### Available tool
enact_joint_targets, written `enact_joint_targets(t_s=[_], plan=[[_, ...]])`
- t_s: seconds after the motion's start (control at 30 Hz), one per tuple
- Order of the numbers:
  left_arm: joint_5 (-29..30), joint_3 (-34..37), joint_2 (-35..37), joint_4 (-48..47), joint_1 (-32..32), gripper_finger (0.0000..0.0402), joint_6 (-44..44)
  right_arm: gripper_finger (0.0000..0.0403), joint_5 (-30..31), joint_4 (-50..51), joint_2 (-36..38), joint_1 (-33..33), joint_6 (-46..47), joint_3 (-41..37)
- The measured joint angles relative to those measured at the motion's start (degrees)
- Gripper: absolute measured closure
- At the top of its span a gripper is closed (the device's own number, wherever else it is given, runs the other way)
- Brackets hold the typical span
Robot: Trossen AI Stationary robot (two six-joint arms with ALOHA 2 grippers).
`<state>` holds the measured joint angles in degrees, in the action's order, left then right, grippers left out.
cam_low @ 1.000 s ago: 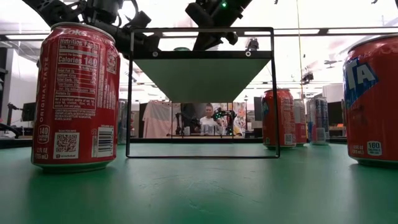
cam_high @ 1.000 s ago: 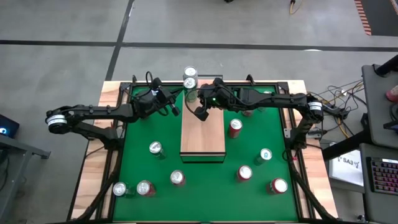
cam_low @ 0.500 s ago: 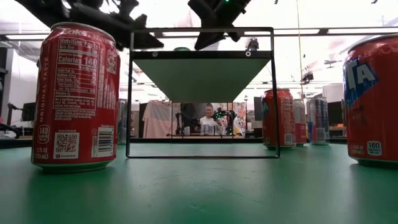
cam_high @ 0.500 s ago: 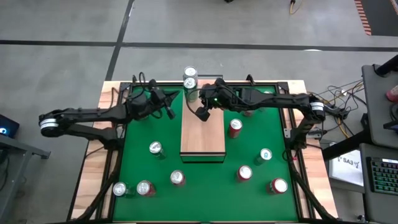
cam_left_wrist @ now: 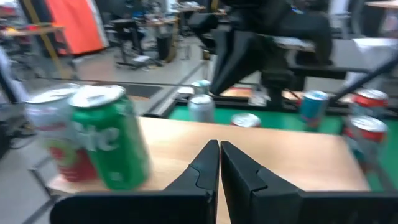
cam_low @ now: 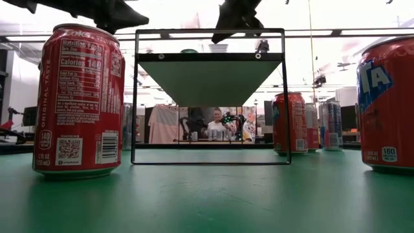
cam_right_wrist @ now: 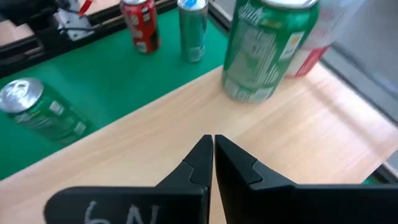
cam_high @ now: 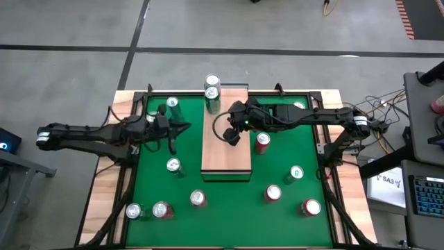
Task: Place canned beverage on shelf
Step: Put the white can on the shelf
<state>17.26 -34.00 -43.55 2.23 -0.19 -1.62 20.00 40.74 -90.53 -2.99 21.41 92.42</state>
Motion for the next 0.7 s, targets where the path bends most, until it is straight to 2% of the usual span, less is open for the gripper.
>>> enact_joint_targets(t_s=[0.17, 0.3, 0.5, 0.7], plan=[[-0.93, 0.02, 0.06, -2.56, -4.61, 0.0402, 2.69, 0.0394, -7.21, 4.42, 0.2, 1.62, 4.92, 0.07], [-4.77, 0.04, 0.02, -4.34, -6.62, 0.0402, 4.34, 0.0394, -12.72, 7.1, 0.2, 3.14, 8.3, 0.07], [-6.89, 0.04, -0.01, -5.23, -7.4, 0.0402, 6.77, 0.0394, -17.29, 12.2, 0.2, 5.86, 14.14, 0.07], [-7.39, 0.04, -0.07, -5.09, -7.4, 0.0402, 6.89, 0.0394, -21.02, 22.42, 0.2, 7.8, 21.34, 0.07]])
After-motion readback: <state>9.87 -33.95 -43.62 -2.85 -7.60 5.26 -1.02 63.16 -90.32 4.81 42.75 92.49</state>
